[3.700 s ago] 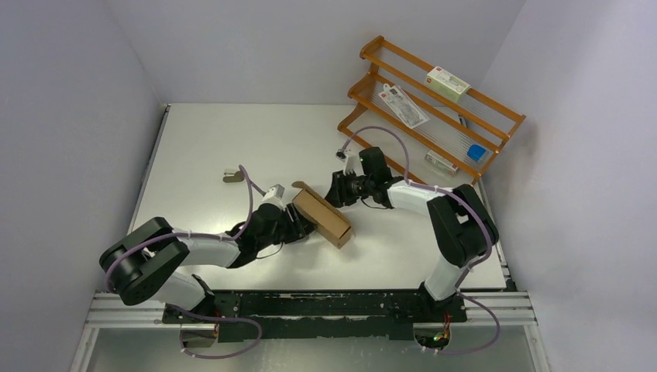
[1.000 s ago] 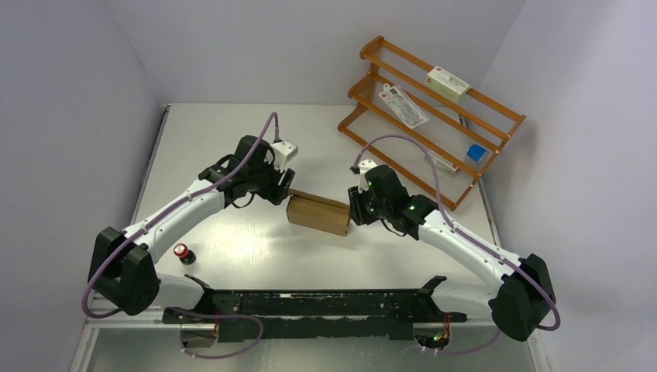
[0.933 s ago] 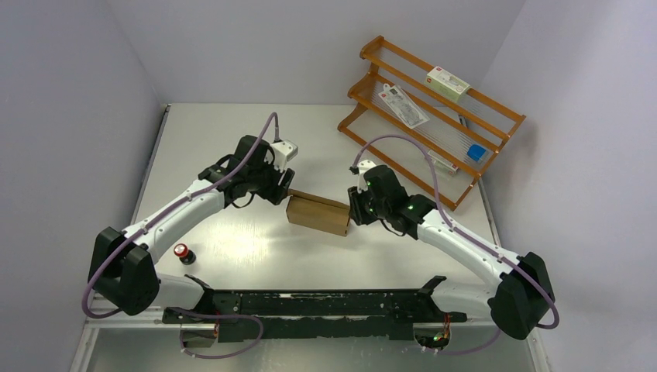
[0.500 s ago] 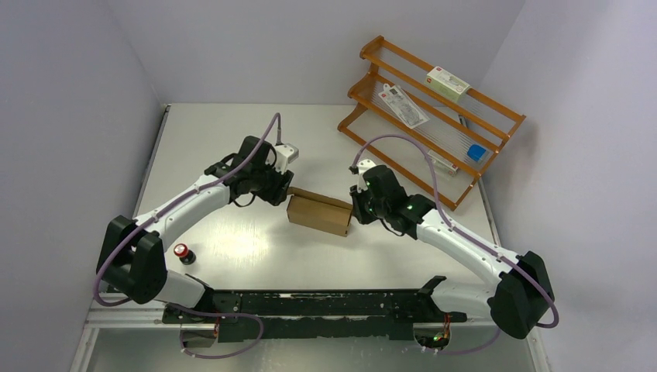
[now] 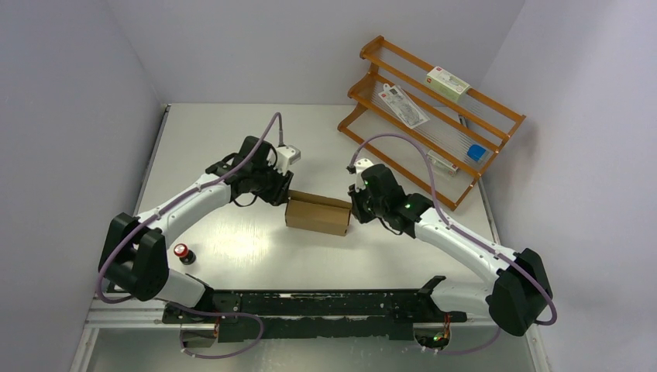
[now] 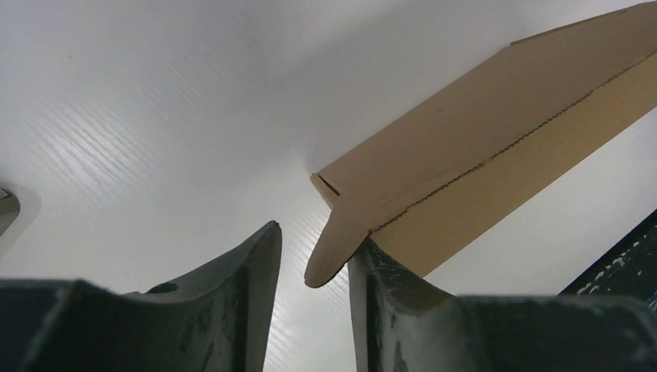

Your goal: Fold the paper box

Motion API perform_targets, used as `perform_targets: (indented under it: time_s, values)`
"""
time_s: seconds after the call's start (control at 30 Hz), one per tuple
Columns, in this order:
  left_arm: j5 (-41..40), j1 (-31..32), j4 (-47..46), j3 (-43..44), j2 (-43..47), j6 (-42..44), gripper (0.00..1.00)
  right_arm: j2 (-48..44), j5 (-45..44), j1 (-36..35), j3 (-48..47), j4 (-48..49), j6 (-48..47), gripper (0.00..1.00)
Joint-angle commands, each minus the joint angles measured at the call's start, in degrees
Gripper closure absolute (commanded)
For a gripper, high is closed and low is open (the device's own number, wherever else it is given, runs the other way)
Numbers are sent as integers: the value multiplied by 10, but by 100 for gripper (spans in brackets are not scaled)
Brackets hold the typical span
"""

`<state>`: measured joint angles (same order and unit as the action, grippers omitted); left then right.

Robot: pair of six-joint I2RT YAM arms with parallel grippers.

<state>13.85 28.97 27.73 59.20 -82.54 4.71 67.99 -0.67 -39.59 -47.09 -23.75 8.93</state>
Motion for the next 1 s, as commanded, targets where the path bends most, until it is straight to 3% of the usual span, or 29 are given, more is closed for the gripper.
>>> perform_targets:
  time_s: [0.0, 0.1, 0.3, 0.5, 0.97]
  values:
    - [31, -5, 5, 12, -6, -4, 61, 7, 4, -8, -14, 2, -6, 92]
    - [33, -5, 5, 6, 3, -10, 65, 7, 4, -14, -15, 0, -8, 92]
    - [9, -5, 15, 3, 19, -17, 58, 8, -9, -21, -20, -10, -9, 92]
    - [6, -5, 10, -7, 41, -19, 57, 4, -18, -24, -22, -13, -8, 90]
    - [0, -5, 12, -22, 57, -21, 74, -3, -30, -31, -38, -24, 3, 81]
